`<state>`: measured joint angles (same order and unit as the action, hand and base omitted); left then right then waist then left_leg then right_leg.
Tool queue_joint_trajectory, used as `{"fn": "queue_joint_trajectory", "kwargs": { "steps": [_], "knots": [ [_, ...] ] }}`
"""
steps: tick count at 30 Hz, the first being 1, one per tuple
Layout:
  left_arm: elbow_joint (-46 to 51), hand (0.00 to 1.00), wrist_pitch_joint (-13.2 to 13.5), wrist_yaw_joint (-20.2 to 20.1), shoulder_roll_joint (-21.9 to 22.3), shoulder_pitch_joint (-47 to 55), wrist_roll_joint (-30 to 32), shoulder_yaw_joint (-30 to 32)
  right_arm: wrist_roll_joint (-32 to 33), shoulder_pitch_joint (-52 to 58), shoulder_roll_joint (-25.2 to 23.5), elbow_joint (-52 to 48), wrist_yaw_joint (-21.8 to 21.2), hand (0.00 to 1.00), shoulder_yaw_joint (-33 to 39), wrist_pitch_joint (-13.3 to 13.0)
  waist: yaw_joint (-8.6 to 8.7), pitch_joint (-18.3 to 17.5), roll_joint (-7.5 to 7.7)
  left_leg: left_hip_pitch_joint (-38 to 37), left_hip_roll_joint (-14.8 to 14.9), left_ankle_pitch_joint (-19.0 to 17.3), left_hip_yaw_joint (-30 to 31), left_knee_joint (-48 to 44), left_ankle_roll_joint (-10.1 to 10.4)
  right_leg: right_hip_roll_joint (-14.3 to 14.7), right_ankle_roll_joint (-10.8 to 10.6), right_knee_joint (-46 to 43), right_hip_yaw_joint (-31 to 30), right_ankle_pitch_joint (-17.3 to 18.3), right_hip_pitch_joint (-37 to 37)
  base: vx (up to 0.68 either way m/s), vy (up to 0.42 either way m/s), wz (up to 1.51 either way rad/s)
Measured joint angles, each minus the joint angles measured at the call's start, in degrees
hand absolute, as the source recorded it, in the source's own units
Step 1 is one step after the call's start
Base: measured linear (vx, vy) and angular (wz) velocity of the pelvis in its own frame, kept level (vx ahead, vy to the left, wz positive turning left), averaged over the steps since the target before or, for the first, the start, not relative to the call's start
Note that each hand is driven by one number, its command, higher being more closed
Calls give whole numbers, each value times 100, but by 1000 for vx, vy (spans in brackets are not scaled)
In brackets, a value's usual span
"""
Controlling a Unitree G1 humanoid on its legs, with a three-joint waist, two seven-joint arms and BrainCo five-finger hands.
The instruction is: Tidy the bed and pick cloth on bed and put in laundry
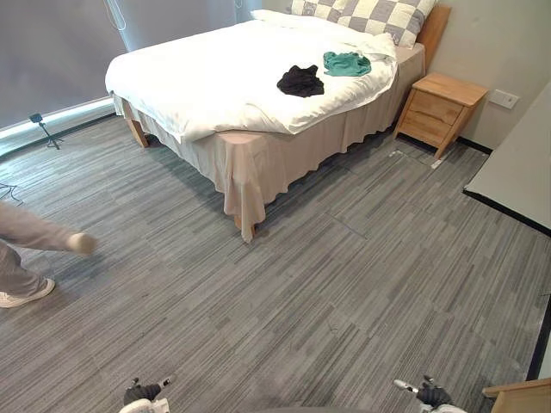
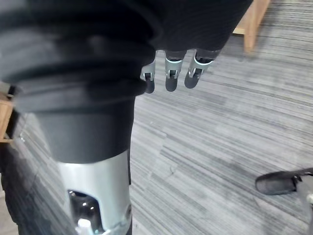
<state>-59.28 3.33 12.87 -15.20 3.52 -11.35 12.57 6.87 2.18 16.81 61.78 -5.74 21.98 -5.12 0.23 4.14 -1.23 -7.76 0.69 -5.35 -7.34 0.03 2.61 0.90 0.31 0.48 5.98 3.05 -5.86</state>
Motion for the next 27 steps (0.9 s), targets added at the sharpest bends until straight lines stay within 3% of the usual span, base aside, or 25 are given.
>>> {"fn": "queue_joint_trajectory", "kwargs": {
  "steps": [27],
  "knots": [
    [-2, 0, 138, -191, 268, 176, -179, -79, -10, 58, -343, 6, 32, 0, -323, 5, 32, 70, 55, -240, 10, 61, -195, 317, 5, 21, 12, 167, 147, -4, -188, -23, -15, 1]
  ]
}}
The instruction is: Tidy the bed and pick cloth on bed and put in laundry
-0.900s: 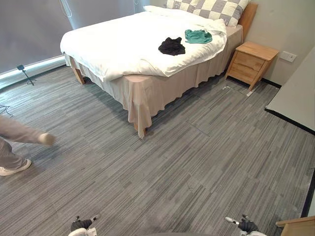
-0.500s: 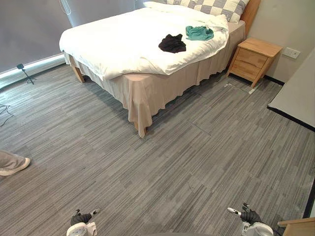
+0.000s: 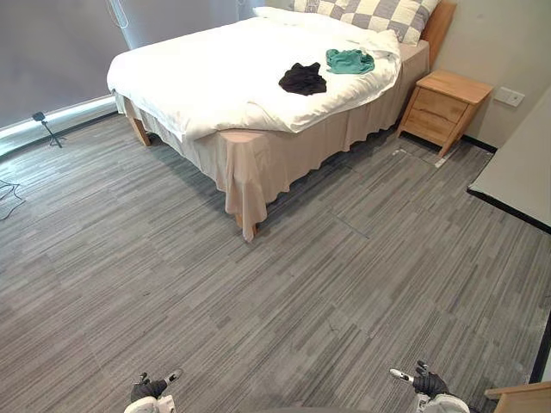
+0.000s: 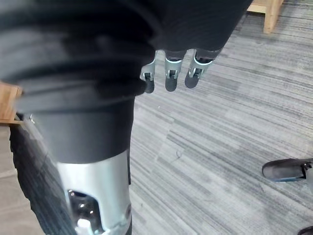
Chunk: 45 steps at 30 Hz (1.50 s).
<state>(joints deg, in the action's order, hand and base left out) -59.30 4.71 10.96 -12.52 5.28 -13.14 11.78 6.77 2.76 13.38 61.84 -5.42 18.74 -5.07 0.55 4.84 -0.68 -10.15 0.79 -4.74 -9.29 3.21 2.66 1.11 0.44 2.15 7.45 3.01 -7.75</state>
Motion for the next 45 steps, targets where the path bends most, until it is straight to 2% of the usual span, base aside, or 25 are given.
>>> {"fn": "queue_joint_trajectory", "kwargs": {
  "steps": [4, 6, 8, 12, 14, 16, 18, 19, 20, 21, 22, 23, 24, 26, 28, 32, 35, 36, 38, 39, 40, 41, 42, 43, 45],
  "knots": [
    [0, 0, 0, 0, 1, -6, 0, -50, -9, -45, 9, -2, 44, 0, 1, 0, 0, 25, 41, -54, -9, -15, -112, -10, 16, -15, -29, -28, -1, 18, -35, -3, -18, -6],
    [-12, 0, -2, 0, 12, -60, -4, -192, -4, -62, 12, -10, 43, 0, -5, -1, -4, 146, 43, -32, 8, -145, -133, -195, 76, -107, -290, -887, 29, 445, 292, -19, -1, 3],
    [-106, 0, -7, 1, 5, -227, -61, -384, 11, -88, 6, -20, 51, 0, -139, 0, -9, 400, 90, 10, 10, -406, -258, -600, -113, -333, -691, -2428, 180, 856, 886, -89, 27, -4],
    [-124, 0, -31, -1, -76, -43, -62, -442, 7, -30, -220, 53, 54, 0, -280, -1, -47, 610, 278, -173, -67, -884, -369, -1050, -262, -950, -558, -5068, 488, 1134, 2063, -26, 26, -19],
    [-128, 0, -62, -8, -89, 11, -61, -441, 7, 71, -238, 76, 48, 0, -345, 1, 1, 630, 247, -242, 61, -1019, -322, -1162, -243, -886, -622, -4920, 445, 1261, 2192, 125, -26, 6],
    [-127, 0, -65, -59, -128, -65, -55, -438, 20, 84, -237, 81, 46, 0, -344, 26, 112, 685, 170, -244, 309, -1125, -207, -1232, -164, -689, -524, -3814, 483, 1128, 2346, 274, -128, 28],
    [-119, 0, -69, -178, -196, -254, -48, -374, 79, 66, -242, 26, 42, 0, -343, 30, 162, 804, 170, -245, 521, -1213, -117, -1198, 7, -523, -548, -1558, 487, 166, 2377, 404, -221, 25],
    [-111, 0, -66, -247, -277, -287, -48, -361, 114, 66, -262, 6, 58, 0, -324, 25, 178, 906, 347, -419, 477, -1320, -112, -1201, 228, -704, -682, -958, 401, -198, 2488, 470, -316, 17],
    [-114, 0, -67, -249, -271, -249, -47, -240, 113, 142, -259, 8, 82, 0, -314, 27, 200, 955, 413, -661, 496, -1572, -113, -1201, 319, -852, -646, -976, 380, -355, 2521, 656, -437, 6],
    [-116, 0, -62, -247, -164, -232, 3, -82, 107, 194, -226, -1, 96, 0, -237, 30, 257, 950, 168, -909, 797, -1846, -124, -1174, 233, -694, -434, -1666, 550, -763, 2677, 615, -404, 17],
    [-112, 0, -50, -250, -122, -227, 49, -17, 96, 253, -227, -12, 86, 0, -147, 31, 326, 797, -29, -973, 983, -1924, -102, -1105, -9, -584, -315, -2196, 724, -584, 2896, 829, -481, -3],
    [-97, 0, 35, -279, -96, -214, 53, 85, 18, 231, -239, -9, 77, 0, -19, 46, 247, 726, -106, -873, 1148, -1519, -109, -1718, 177, -415, 224, -2645, 745, -151, 2999, 502, -280, -15],
    [-105, 0, 50, -285, -72, -213, 44, 94, -7, 179, -230, -17, 69, 0, 30, 44, 225, 739, -165, -638, 1273, -1333, -121, -2259, 336, -353, 324, -2689, 752, -53, 2948, 725, -448, -39],
    [-99, 0, 189, -368, 86, -203, -46, 77, -277, 171, -109, -30, 32, 0, 80, 27, 229, 781, -368, 776, 1702, -408, 260, -5535, 296, 45, 541, -2248, 727, 314, 2147, 664, -377, -16],
    [-74, 0, 243, -393, 114, -127, -42, 74, -446, 171, -109, -16, 29, 0, 17, 26, 208, 816, -382, 1317, 1718, -571, 471, -6684, 449, 226, 636, -1878, 705, 420, 1473, 643, -238, 1],
    [151, 0, 411, -524, 264, 88, -44, 69, -455, -1, 43, -25, -43, 0, -100, -145, -121, 956, -200, 2582, 1161, -858, 214, -6181, 208, 395, 659, -1052, 497, 586, 94, 529, -178, -32],
    [147, 0, 448, -549, 420, 240, -181, 80, -462, -219, 145, -321, -110, 0, -116, -271, -339, 1002, -145, 2849, 932, -463, -1236, -3494, -10, 380, 704, -496, 393, 746, -527, 531, -54, -60],
    [139, 0, 445, -547, 454, 273, -236, 77, -542, -220, 173, -537, -101, 0, -128, -374, -338, 982, -215, 2835, 922, -129, -2028, -2638, -231, 461, 670, -452, 440, 959, -719, 650, 50, 6],
    [178, 0, 427, -519, 433, 272, -271, 77, -912, -180, 227, -644, -46, 0, -239, -400, -341, 956, -197, 2794, 786, -117, -2731, -2201, -580, 515, 562, -564, 697, 1358, -996, 686, 75, 30],
    [259, 0, 312, -464, 458, 285, -271, 69, -922, -194, 307, -703, -57, 0, -414, -403, -386, 842, -131, 2808, 644, -281, -2978, -2236, -1228, 478, 227, -848, 1108, 1692, -1023, 581, 48, 11],
    [243, 0, 262, -454, 459, 287, -269, 67, -918, -239, 312, -690, -68, 0, -505, -402, -417, 746, -118, 2822, 591, -62, -3007, -2215, -1723, 446, 32, -1107, 1176, 1818, -955, 608, 31, 15],
    [145, 0, 208, -444, 420, 264, -266, 69, -921, -343, 250, -669, -93, 0, -660, -402, -427, 715, 59, 2824, 446, 35, -3010, -2332, -1803, 269, -191, -1684, 1245, 1944, -783, 737, 51, 79],
    [46, 0, 162, -429, 484, 57, -246, -25, -1009, -408, 198, -579, -140, 0, -854, -473, -301, 667, 237, 2729, 107, -175, -2543, -2149, -1716, -256, -587, -3709, 1552, 1667, 23, 726, 54, 110],
    [44, 0, 156, -413, 510, -9, -211, -82, -1065, -465, 189, -466, -136, 0, -881, -475, -287, 675, 250, 2645, 17, -181, -2369, -2091, -1576, -456, -597, -4432, 1519, 1454, 329, 822, 75, 152],
    [16, 0, 108, -357, 480, -73, -152, -287, -1113, -586, 54, -222, -133, 0, -1030, -444, -243, 691, 270, 2158, -224, -294, -1919, -1929, -1368, -707, -539, -5316, 1333, 1742, 820, 582, 18, 129]
  ]
}}
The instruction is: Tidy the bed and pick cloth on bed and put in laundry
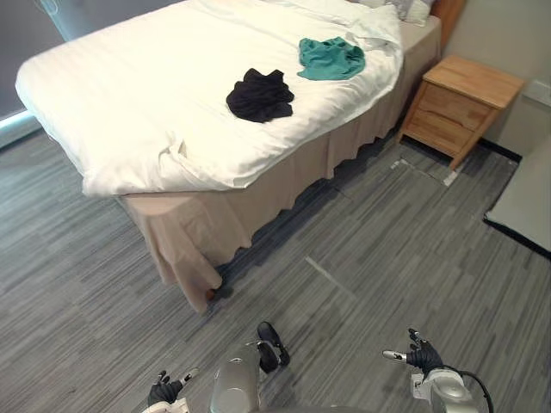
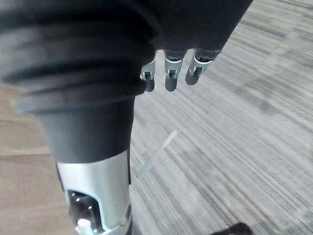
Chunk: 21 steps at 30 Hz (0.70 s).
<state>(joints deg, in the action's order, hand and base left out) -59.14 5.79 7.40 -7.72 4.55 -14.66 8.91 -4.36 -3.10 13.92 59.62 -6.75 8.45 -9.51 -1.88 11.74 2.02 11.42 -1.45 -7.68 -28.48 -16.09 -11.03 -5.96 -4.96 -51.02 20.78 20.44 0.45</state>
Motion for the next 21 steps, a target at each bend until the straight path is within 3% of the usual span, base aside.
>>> {"fn": "queue_joint_trajectory", "kwargs": {
  "steps": [2, 3, 4, 6, 8, 9, 10, 11, 13, 14, 15, 16, 17, 19, 21],
  "knots": [
    [15, 0, 16, 25, -109, -67, 3, -282, 30, 39, -122, -15, 19, 0, -290, -14, 73, 87, -239, -952, 46, -74, 983, 398, 244, 179, -38, 1001, -273, 224, 204, 713, -126, 217],
    [13, 0, 42, 31, -169, -191, -7, -384, 146, 42, -139, -18, 61, 0, -314, -11, 147, 61, -374, -1220, 188, -126, 1648, 544, 423, 394, -117, 2058, -816, 113, 539, 655, -231, 238],
    [27, 0, 73, 29, -200, -209, -6, -385, 247, 43, -163, -22, 86, 0, -319, -3, 148, 48, -374, -1253, 216, -159, 1881, 545, 494, 445, -216, 2469, -1146, -31, 636, 596, -288, 241],
    [117, 0, 152, 64, -409, -228, -3, -387, 330, 125, -343, -28, 230, 0, -385, 33, 156, 9, -60, -1320, 104, -340, 2393, 457, 831, 318, -513, 3871, -2233, -960, 765, 416, -292, 192],
    [212, 0, 130, 176, -685, -142, -6, -362, 514, 257, -586, -34, 281, 0, -501, 243, 152, -20, 473, -1248, -40, -750, 2414, -95, 1110, 46, -321, 4175, -2598, -2373, 756, 442, -410, 166],
    [256, 0, 115, 251, -609, -161, -22, -302, 564, 228, -508, 15, 281, 0, -514, 422, 22, 56, 355, -1150, 265, -1147, 2447, -722, 1254, 229, -60, 3775, -2317, -1985, 742, 404, -418, 103],
    [284, 0, 110, 225, -471, -85, -56, -240, 570, 217, -435, -26, 281, 0, -509, 530, -64, 54, 106, -948, 599, -1214, 2400, -1170, 1394, 464, 12, 3854, -2210, -2038, 621, 427, -388, 78],
    [280, 0, 95, 215, -310, -4, -130, -113, 570, 216, -352, -47, 276, 0, -496, 574, -55, 127, -2, -811, 771, -1214, 2353, -1633, 1432, 513, 197, 4145, -2153, -1902, 310, 285, -233, 44],
    [231, 0, 60, 101, -36, 108, -59, -94, 674, 167, -174, 12, 277, 0, -357, 738, -74, 206, -171, -731, 960, -1326, 2045, -1720, 1589, 490, 249, 4361, -2042, -1902, 28, 196, -146, 30],
    [233, 0, 49, 55, 39, 172, -6, -106, 693, 177, -130, 4, 274, 0, -211, 755, -55, 179, -206, -803, 1008, -1278, 1896, -1329, 1579, 443, 249, 4404, -1991, -1903, 1, 154, -136, 20],
    [227, 0, 57, 7, 135, 215, 3, -110, 735, 184, -59, -6, 270, 0, -6, 758, 10, 153, -246, -924, 1118, -915, 1666, -559, 1552, 402, 246, 4496, -1906, -1902, -17, 122, -81, 19],
    [217, 0, 75, 12, 157, 192, 14, -106, 788, 180, -34, 3, 271, 0, 97, 766, 26, 136, -284, -1043, 1088, -608, 1517, -240, 1700, 342, 239, 4555, -1877, -1901, -43, 109, -6, 13],
    [228, 0, 142, 25, 127, 192, 119, -104, 917, 224, -56, -13, 258, 0, 206, 786, 53, 89, -213, -1268, 904, -346, 1436, 329, 1677, 220, 200, 4663, -1873, -1926, -55, 73, 37, 5],
    [239, 0, 231, 83, 67, 178, 252, -109, 953, 304, -82, -11, 248, 0, 253, 834, 98, 25, -160, -1380, 794, -159, 1426, 695, 1665, 158, 172, 4765, -1847, -1947, -61, 53, 24, 5],
    [430, 0, 462, 383, -83, 114, 731, -92, 1037, 411, -177, -3, 223, 0, 315, 933, 150, -31, -101, -1562, 726, 36, 1332, 1085, 1685, 138, 134, 4885, -1858, -1987, -83, 67, 16, -4]
  ]
}}
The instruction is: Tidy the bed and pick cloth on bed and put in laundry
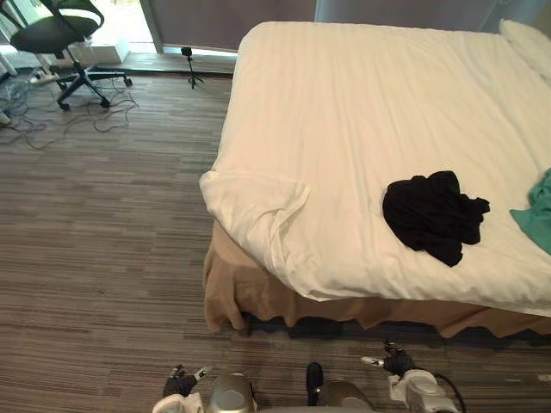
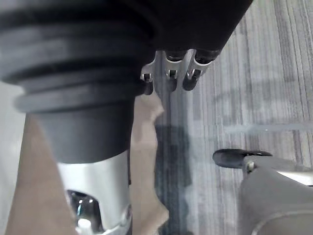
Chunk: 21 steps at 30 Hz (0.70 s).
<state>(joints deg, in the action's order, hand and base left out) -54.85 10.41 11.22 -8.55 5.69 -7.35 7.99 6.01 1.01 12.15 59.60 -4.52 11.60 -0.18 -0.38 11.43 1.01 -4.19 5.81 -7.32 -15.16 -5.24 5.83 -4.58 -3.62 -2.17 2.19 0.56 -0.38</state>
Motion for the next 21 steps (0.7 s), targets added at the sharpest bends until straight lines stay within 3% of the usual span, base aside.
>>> {"fn": "queue_joint_trajectory", "kwargs": {
  "steps": [4, 8, 11, 15, 18, 21],
  "knots": [
    [889, 0, 346, 421, -424, -107, 528, 147, 72, 240, -79, 3, -42, 0, 101, 73, 52, -78, -15, -192, -26, 108, -69, 301, 22, 14, -15, 112, -11, -21, -92, 58, 8, -6],
    [2556, 0, 564, 627, -1445, -488, 475, 296, 79, 563, -80, 10, 17, 0, 91, 72, 96, -322, -152, -198, -47, 214, -123, 508, 21, 15, -40, 322, 53, -126, -96, 7, 1, -1],
    [3420, 0, 655, 410, -2008, -909, 93, 591, 88, 670, -80, 8, 98, 0, 97, 72, 116, -402, -248, -223, -55, 314, -159, 662, 44, 20, -37, 432, 91, -184, -110, 0, -5, 1],
    [3843, 0, 690, -313, -2536, -1363, -271, 662, 106, 816, -80, -9, 136, 0, 128, 73, 144, -572, -332, -358, -21, 398, -249, 828, 96, 65, -32, 500, 123, -195, -189, -3, -18, -2],
    [3832, 0, 670, -824, -2942, -1952, -408, 370, 117, 845, -117, -25, 172, 0, 129, 73, 140, -645, -286, -453, 31, 438, -474, 898, 124, 122, 13, 646, 62, -288, -284, -44, -35, -13],
    [3761, 0, 640, -1031, -3152, -2336, -329, -120, 119, 878, -134, -78, 198, 0, 128, 71, 206, -673, -256, -479, 58, 450, -670, 908, 143, 140, 11, 697, 3, -329, -275, -44, -27, -16]
  ]
}}
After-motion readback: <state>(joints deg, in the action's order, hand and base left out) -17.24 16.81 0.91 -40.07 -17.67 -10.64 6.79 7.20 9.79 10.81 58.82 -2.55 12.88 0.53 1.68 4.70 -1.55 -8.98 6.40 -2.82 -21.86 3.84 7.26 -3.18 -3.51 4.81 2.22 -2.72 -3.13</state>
